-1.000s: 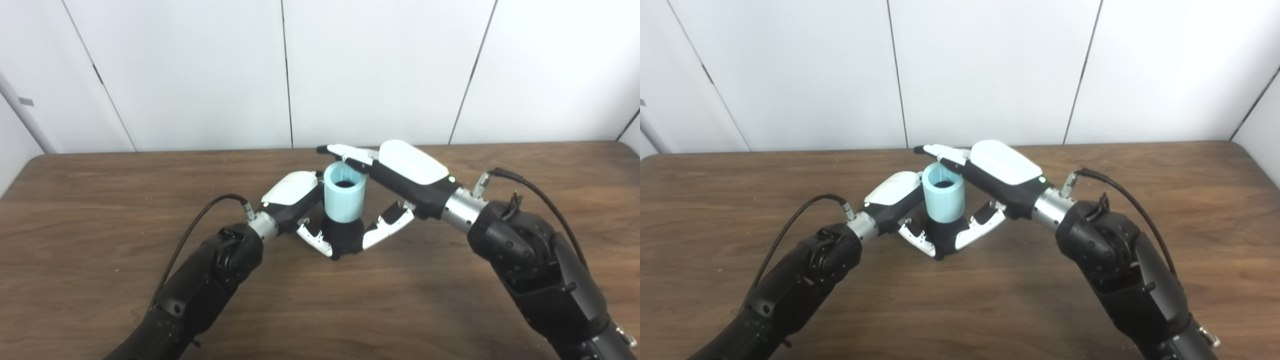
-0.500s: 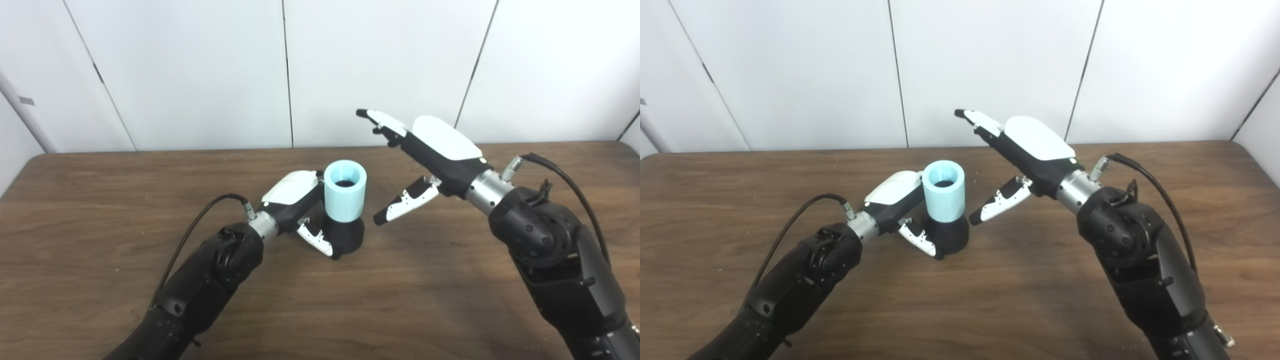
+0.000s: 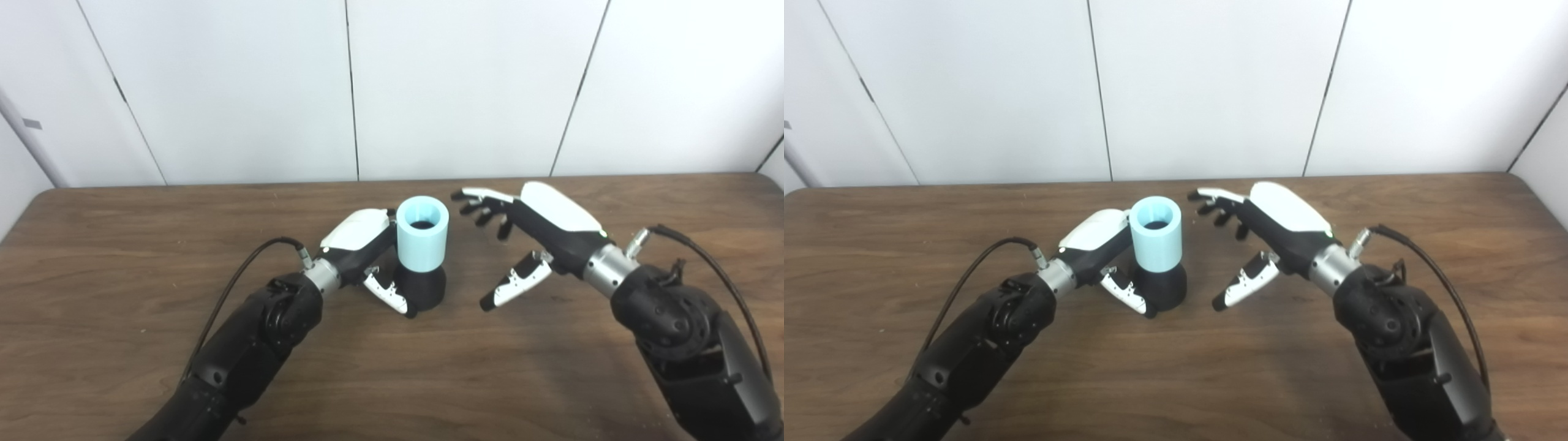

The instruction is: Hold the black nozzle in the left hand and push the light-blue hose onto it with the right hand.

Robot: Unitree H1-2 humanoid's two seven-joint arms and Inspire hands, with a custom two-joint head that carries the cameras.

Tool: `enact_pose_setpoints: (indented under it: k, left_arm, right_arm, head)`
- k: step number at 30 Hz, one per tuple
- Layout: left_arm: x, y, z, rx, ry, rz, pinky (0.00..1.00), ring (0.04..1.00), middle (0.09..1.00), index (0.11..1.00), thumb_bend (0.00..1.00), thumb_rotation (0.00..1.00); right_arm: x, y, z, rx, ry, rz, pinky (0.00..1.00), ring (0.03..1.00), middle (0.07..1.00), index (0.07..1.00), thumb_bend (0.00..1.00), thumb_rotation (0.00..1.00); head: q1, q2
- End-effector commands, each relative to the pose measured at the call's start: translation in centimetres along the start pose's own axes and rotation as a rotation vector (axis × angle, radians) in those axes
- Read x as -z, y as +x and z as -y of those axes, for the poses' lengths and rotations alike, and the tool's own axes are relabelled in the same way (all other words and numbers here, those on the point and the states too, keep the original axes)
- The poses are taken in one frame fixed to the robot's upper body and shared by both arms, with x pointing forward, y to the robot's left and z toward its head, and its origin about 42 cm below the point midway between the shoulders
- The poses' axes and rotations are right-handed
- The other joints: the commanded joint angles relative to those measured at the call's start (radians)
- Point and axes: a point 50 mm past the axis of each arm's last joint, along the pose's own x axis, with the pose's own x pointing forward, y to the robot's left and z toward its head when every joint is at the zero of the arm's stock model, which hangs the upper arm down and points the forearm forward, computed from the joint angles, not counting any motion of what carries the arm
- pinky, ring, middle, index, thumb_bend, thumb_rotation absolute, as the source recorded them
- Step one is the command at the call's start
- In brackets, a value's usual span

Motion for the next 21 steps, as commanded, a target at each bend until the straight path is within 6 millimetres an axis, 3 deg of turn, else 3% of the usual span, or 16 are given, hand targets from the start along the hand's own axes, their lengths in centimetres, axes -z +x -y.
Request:
enact_pose_setpoints:
  k: [1,6,9,11,12,14,17,21]
  left_arm:
    - [1.2,-0.7,1.6,0.091,0.027,-0.061,1.00,0.593,0.489,0.480,0.53,0.00]
    - [1.3,-0.7,1.7,0.088,0.029,-0.063,1.00,0.600,0.494,0.475,0.53,0.00]
    - [1.3,-0.7,1.8,0.100,0.010,-0.076,1.00,0.620,0.504,0.474,0.52,0.00]
    - [1.4,-0.7,1.8,0.123,-0.015,-0.091,1.00,0.656,0.593,0.489,0.52,0.04]
    - [1.4,-0.8,1.8,0.130,-0.022,-0.096,1.00,0.672,0.629,0.529,0.59,0.07]
    - [1.5,-0.9,1.7,0.141,-0.034,-0.105,1.00,0.720,0.698,0.670,0.81,0.17]
    - [1.7,-0.9,1.5,0.155,-0.030,-0.138,1.00,0.804,0.797,0.774,0.92,0.28]
    - [1.8,-1.1,1.3,0.159,-0.029,-0.177,1.00,0.894,0.883,0.858,0.97,0.35]
  right_arm:
    - [-0.8,-0.2,1.5,0.087,0.011,0.012,0.54,0.708,0.797,0.861,0.77,0.04]
    - [-0.5,-0.4,1.1,0.107,0.058,-0.017,0.54,0.709,0.799,0.862,0.76,0.01]
    - [0.3,-0.5,0.0,0.156,0.134,-0.045,0.54,0.709,0.799,0.862,0.76,0.01]
    - [0.8,-0.6,-0.7,0.175,0.161,-0.058,0.53,0.709,0.800,0.862,0.76,0.02]
    - [1.0,-0.6,-0.8,0.179,0.166,-0.061,0.53,0.709,0.800,0.862,0.76,0.02]
    - [1.2,-0.7,-1.0,0.185,0.171,-0.068,0.53,0.708,0.800,0.862,0.76,0.01]
    - [1.6,-0.9,-1.2,0.192,0.176,-0.082,0.53,0.705,0.801,0.862,0.76,0.01]
    - [1.9,-1.2,-1.3,0.200,0.187,-0.092,0.53,0.705,0.802,0.862,0.75,0.01]
  head:
    - [0.000,0.001]
    - [0.000,0.001]
    - [0.000,0.000]
    - [0.000,0.000]
    - [-0.001,-0.001]
    - [0.000,-0.001]
    - [-0.001,0.000]
    - [-0.002,0.001]
